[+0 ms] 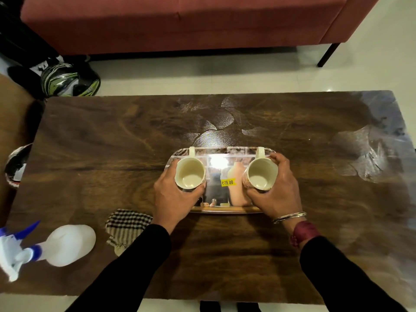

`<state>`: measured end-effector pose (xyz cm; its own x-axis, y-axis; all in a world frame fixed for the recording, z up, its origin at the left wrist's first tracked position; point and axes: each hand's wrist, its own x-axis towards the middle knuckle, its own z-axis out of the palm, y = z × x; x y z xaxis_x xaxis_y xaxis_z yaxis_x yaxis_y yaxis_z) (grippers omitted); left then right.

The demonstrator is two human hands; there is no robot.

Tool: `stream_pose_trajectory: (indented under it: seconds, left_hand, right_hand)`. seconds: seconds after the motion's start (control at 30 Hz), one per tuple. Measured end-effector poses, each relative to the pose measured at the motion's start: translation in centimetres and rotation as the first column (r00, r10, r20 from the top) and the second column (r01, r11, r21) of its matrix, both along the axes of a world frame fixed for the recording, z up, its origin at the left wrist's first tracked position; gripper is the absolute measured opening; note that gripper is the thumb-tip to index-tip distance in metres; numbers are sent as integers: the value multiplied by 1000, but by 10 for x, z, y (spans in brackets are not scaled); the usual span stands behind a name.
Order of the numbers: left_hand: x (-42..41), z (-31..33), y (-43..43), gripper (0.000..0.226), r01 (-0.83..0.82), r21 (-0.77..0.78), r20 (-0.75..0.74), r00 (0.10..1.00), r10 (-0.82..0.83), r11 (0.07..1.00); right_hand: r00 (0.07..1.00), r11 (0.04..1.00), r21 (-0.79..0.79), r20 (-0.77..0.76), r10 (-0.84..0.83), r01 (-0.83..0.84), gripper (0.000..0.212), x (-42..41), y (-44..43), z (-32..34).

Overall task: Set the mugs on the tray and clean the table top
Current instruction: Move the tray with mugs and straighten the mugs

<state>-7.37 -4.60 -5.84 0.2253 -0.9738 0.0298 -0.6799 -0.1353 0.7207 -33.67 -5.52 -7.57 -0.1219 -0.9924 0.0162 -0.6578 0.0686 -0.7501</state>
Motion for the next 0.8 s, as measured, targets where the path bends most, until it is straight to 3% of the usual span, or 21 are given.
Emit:
stream_pose_trajectory:
  seconds: [0.8]
  left_hand:
    - [2, -2, 2, 78, 24, 25, -16, 1000, -23, 999]
  right_hand:
    - [999, 999, -15, -9, -35, 35, 95, 2, -3, -3]
